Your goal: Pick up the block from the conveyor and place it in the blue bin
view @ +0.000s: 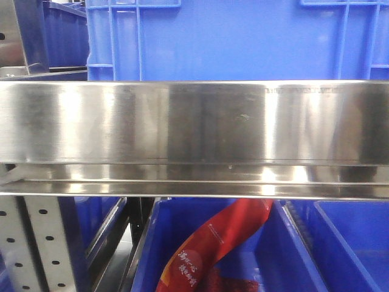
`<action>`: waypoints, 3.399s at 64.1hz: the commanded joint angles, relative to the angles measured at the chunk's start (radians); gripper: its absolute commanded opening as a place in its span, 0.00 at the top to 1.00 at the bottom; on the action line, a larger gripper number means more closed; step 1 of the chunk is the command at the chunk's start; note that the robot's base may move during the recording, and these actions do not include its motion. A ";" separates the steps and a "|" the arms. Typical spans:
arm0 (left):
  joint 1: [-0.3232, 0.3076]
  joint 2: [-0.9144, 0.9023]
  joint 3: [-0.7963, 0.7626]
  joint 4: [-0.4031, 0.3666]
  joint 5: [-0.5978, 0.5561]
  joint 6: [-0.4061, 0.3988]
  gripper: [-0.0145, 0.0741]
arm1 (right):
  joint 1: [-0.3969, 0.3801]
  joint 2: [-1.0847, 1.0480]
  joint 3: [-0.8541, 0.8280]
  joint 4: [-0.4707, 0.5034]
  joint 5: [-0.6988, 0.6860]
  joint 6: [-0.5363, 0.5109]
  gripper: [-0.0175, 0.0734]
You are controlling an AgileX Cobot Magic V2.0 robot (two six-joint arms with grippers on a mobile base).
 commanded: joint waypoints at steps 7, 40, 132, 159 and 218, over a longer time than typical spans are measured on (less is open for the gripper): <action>0.001 -0.008 0.004 -0.006 -0.028 -0.008 0.96 | 0.002 -0.008 0.004 -0.005 -0.032 -0.007 0.99; 0.045 -0.080 0.043 0.043 -0.028 0.003 0.96 | 0.002 -0.008 0.004 -0.005 -0.032 -0.007 0.99; 0.587 -0.559 0.561 0.048 -0.108 0.003 0.96 | 0.002 -0.008 0.004 -0.005 -0.038 -0.007 0.99; 0.587 -0.559 0.561 0.048 -0.108 0.003 0.96 | -0.059 -0.010 0.007 -0.165 -0.064 0.200 0.99; 0.587 -0.559 0.561 0.048 -0.108 0.003 0.96 | -0.369 -0.405 0.525 -0.175 -0.343 0.152 0.99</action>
